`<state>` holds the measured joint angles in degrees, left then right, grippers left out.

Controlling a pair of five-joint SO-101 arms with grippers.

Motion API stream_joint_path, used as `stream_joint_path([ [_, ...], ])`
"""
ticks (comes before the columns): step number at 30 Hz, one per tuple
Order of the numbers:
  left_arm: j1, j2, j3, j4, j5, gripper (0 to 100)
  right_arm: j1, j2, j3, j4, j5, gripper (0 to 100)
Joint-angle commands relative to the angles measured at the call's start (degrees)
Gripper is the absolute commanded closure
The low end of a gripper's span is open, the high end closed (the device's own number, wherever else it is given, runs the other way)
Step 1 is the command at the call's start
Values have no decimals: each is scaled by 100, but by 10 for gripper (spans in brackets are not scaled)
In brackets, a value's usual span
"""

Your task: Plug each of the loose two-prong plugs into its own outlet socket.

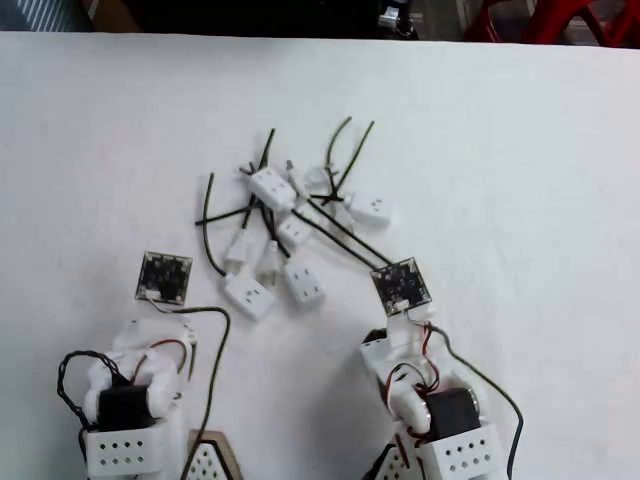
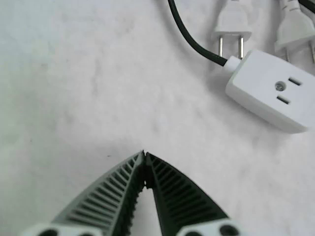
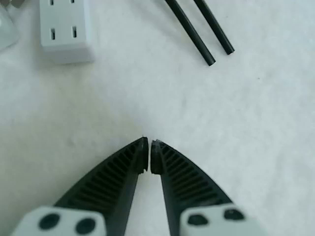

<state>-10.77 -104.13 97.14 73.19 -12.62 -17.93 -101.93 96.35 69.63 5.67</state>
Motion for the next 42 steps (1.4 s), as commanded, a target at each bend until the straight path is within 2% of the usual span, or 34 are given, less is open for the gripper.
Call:
stream_joint_path([
  [1,57,-22,-18,26,-26,976,13,22,53,22,35,979],
  [13,31,-22,-176,-18,-44,976,57,13,-123,84,44,978],
  [19,22,-31,-141,-607,-53,976,927,13,-404,-277,62,978],
  [21,22,-31,-141,-747,-53,976,1121,13,-404,-585,519,978],
  [24,22,-31,-141,-809,-53,976,1429,13,-396,-1051,1767,978],
  [26,22,-31,-141,-809,-53,976,1675,13,-422,-1402,2338,978],
  [29,22,-31,-123,-782,-53,976,1807,75,-703,-1666,2435,978],
  [32,22,-31,-18,-809,-53,976,1710,84,-1336,-1279,2435,978],
  [35,22,-31,-18,-809,-53,976,1305,295,-2057,-901,2435,978],
  [39,22,-31,-18,-791,-53,976,629,1473,-2919,-804,2409,978],
  [42,22,-31,-18,-791,-53,976,277,2712,-3560,-884,1934,974],
])
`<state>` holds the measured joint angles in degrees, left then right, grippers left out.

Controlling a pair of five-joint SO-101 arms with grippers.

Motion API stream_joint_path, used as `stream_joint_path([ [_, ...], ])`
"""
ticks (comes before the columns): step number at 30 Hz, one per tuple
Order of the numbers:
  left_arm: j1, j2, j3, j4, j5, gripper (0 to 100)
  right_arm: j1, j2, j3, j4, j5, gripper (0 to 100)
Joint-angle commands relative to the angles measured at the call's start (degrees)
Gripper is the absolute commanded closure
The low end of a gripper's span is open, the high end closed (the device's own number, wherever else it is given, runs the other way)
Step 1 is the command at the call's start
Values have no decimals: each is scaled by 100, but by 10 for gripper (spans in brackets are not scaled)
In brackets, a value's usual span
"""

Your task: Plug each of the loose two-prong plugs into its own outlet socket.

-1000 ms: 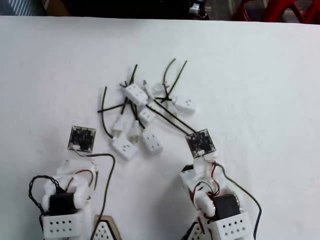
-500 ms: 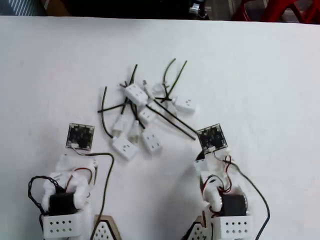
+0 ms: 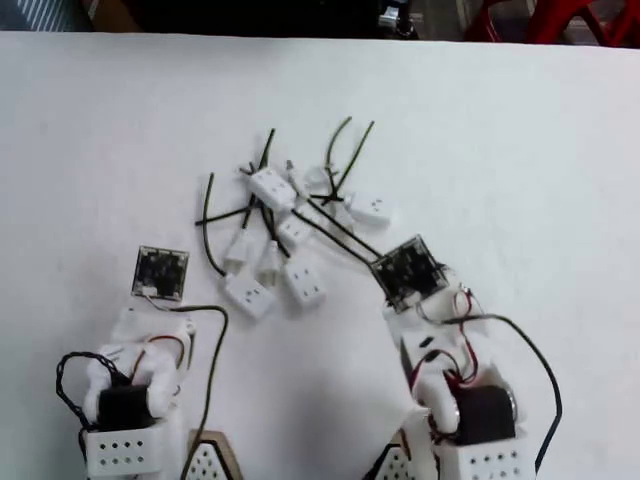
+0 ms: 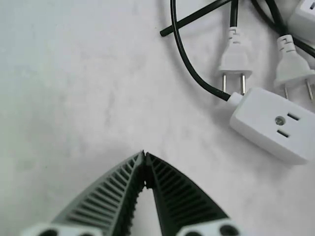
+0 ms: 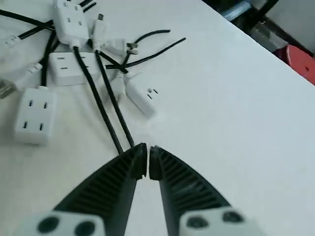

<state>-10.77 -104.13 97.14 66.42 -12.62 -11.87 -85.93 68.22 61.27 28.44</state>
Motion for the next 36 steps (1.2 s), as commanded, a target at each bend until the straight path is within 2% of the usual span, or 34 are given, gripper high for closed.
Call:
stream_joint_path([
  [1,22,-31,-18,-114,-53,976,-418,1534,-976,-48,-501,960],
  [7,22,-31,-18,-114,-53,976,-778,3723,-2127,-75,-1090,790],
  [17,13,-31,-18,-114,-53,976,-1191,6466,-3710,-75,-1108,784],
  [26,13,-31,-18,-105,-53,976,-1640,8242,-4571,-75,-1099,784],
  [36,13,-31,-18,-105,-53,976,-1182,9754,-5670,-75,-1073,786],
])
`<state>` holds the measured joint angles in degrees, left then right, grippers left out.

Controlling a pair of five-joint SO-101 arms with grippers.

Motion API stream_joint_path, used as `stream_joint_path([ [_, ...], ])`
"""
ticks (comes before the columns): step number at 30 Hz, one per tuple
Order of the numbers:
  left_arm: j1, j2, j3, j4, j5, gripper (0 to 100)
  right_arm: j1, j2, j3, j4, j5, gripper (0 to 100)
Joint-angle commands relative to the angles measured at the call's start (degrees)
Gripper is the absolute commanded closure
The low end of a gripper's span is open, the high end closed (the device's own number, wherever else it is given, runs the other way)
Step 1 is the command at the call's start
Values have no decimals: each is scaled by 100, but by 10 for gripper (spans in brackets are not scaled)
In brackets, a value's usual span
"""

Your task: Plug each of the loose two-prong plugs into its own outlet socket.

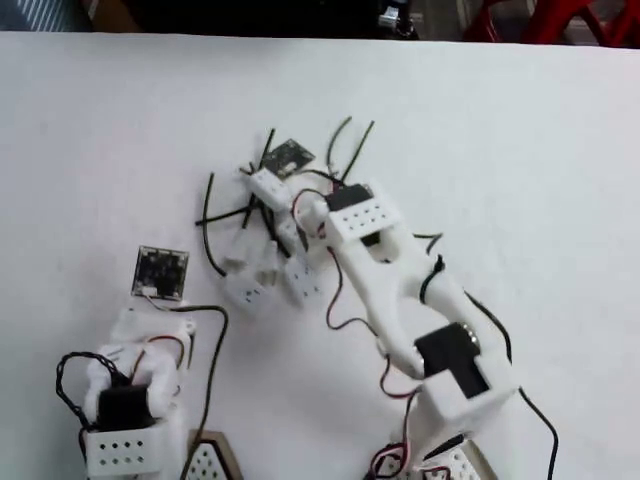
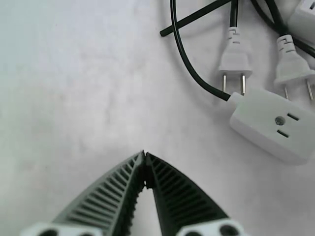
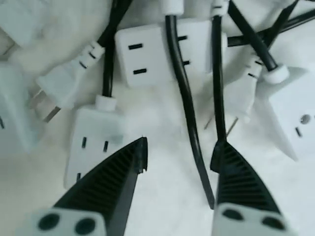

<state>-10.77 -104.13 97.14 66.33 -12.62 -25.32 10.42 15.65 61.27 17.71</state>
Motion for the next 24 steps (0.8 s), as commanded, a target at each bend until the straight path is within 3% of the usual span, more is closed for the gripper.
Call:
stream_joint_path([
  [1,13,-31,-18,-97,-53,976,189,207,-475,-66,0,786],
  [13,13,-31,-18,-88,-53,976,286,-198,-721,242,-9,786],
  [24,13,-31,-18,-88,-53,976,620,303,-721,-391,9,787],
])
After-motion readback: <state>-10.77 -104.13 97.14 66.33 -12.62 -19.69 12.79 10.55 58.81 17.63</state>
